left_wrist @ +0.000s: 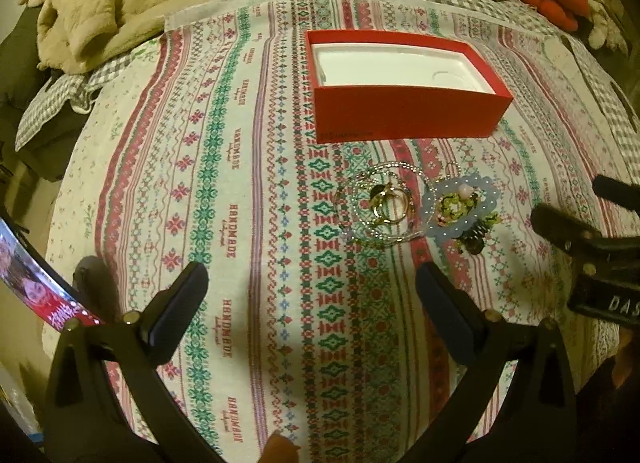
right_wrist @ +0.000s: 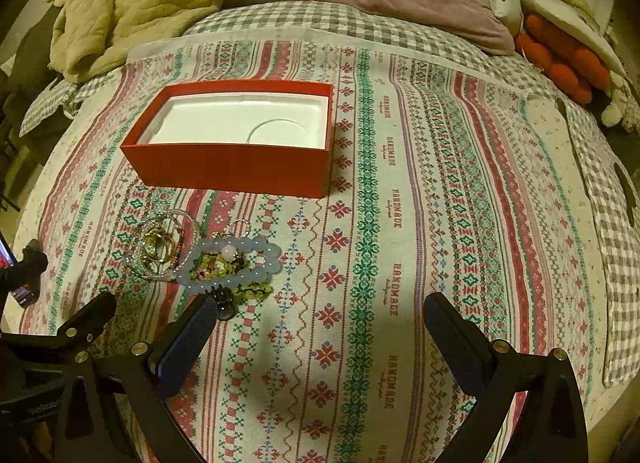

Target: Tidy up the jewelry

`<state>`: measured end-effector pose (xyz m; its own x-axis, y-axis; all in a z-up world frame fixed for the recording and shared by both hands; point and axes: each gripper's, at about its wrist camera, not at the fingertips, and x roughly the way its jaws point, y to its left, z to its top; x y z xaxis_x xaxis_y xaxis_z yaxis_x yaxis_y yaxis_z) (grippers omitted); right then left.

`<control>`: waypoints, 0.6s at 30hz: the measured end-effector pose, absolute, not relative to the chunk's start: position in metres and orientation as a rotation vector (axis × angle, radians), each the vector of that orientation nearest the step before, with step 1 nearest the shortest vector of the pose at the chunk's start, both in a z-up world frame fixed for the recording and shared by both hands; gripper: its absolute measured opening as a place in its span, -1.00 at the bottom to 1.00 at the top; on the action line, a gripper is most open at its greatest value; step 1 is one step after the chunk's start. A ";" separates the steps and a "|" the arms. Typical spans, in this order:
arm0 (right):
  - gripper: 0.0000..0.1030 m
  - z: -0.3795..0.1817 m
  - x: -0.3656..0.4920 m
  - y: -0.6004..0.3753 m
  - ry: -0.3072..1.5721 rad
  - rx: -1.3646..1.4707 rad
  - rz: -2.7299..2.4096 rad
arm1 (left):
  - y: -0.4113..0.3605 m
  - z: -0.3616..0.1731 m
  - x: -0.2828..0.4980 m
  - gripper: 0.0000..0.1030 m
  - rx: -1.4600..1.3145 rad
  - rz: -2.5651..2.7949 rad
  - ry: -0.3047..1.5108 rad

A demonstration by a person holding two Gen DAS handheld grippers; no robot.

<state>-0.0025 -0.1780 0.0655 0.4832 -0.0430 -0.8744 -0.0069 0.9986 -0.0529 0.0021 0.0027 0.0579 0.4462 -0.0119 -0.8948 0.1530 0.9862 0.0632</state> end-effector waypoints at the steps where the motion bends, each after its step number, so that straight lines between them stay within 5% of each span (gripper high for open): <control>1: 1.00 0.068 -0.001 -0.179 1.064 -0.050 -0.014 | 0.004 0.059 0.003 1.00 0.139 -0.111 1.108; 15: 0.99 0.070 0.027 -0.211 1.178 0.093 0.019 | 0.023 0.071 0.037 1.00 0.122 -0.176 1.154; 18: 0.85 0.067 0.032 -0.214 1.187 0.130 0.041 | 0.028 0.068 0.046 0.98 0.059 -0.206 1.170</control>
<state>0.0323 -0.2141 0.0668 0.3750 0.1004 -0.9216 0.0365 0.9917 0.1229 0.0460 0.0284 0.0676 0.3735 -0.1302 -0.9184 0.1910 0.9797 -0.0612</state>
